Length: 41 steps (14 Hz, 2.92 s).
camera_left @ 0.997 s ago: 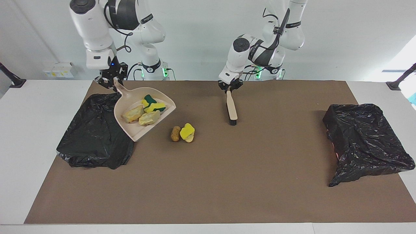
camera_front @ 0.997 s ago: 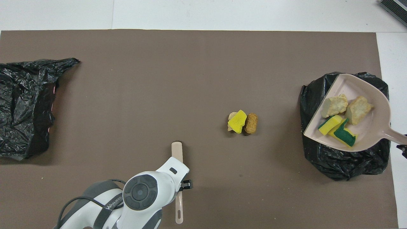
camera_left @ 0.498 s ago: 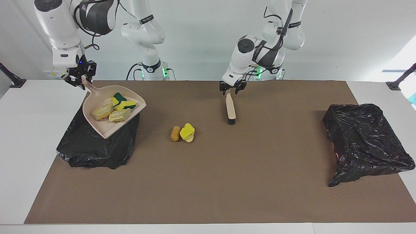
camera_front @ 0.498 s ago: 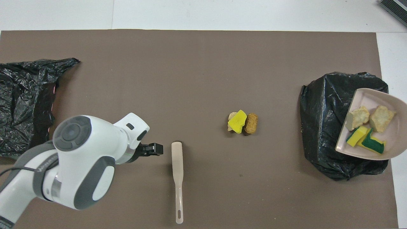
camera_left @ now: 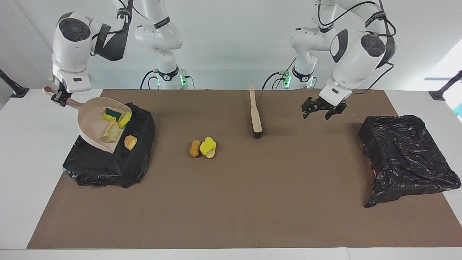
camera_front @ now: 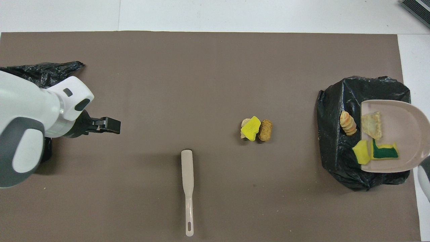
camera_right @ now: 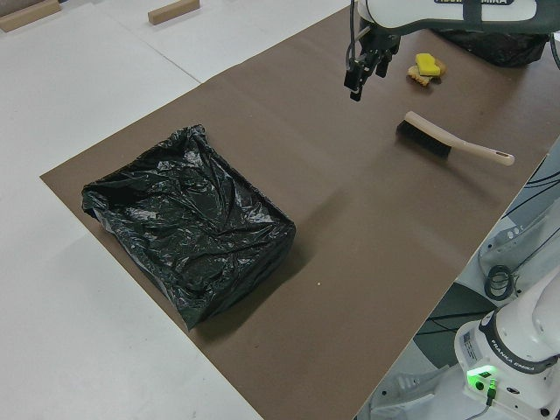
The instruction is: Sweep and dump trash in bin
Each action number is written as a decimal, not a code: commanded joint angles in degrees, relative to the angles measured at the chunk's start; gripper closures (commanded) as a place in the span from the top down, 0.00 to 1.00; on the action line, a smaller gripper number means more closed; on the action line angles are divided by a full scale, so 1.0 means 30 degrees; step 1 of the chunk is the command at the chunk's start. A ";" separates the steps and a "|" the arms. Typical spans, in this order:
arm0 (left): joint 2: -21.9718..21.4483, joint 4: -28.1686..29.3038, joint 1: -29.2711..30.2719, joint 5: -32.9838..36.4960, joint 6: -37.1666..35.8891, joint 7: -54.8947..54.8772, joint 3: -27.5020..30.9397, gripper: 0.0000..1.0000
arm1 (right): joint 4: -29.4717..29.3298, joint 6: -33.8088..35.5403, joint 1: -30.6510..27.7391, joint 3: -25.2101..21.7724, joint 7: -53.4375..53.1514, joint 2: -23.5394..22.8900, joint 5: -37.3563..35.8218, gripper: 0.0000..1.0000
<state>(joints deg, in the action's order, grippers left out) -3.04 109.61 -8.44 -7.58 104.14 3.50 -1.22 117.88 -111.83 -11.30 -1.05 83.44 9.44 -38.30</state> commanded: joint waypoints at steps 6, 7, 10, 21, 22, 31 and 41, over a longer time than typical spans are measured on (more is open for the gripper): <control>0.1892 -0.5891 0.1993 0.2085 -0.4949 -0.2486 -0.0237 1.00 | -0.0326 0.0098 0.0455 0.0232 0.1072 -0.0157 -0.3429 0.00; 0.1892 -0.5804 0.1876 0.2202 -0.4745 -0.2602 -0.0237 1.00 | -0.0444 0.0389 0.0455 0.0232 0.1101 -0.0128 -0.3783 0.00; 0.1863 -0.6356 0.1904 0.2496 -0.5297 -0.2662 -0.0295 1.00 | -0.0474 0.1970 0.1649 0.0525 0.0080 0.0048 -0.5415 0.00; 0.1599 -0.6390 0.2139 0.2408 -0.5534 -0.2516 -0.0237 1.00 | -0.4662 1.0377 0.4205 0.2921 -0.6644 0.0165 -0.1893 0.00; 0.1599 -0.6390 0.2110 0.2292 -0.5360 -0.2486 -0.0237 1.00 | -0.4722 1.0702 0.4205 0.3508 -0.8461 0.0165 -0.0461 0.00; 0.1394 -0.5774 0.2138 0.1206 -0.3893 -0.2544 -0.0237 1.00 | -0.4752 0.5557 0.6073 0.4129 -2.4049 -0.1586 0.9338 0.00; 0.1365 -0.5774 0.2168 0.1236 -0.3923 -0.2574 -0.0208 1.00 | -1.2536 0.0019 1.2373 0.4100 -3.9932 -1.2831 1.0247 0.00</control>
<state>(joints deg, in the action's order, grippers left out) 1.69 91.35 -2.58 -3.65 91.36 -3.73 -1.60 86.77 -109.41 24.10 11.51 -31.32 -22.30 -8.94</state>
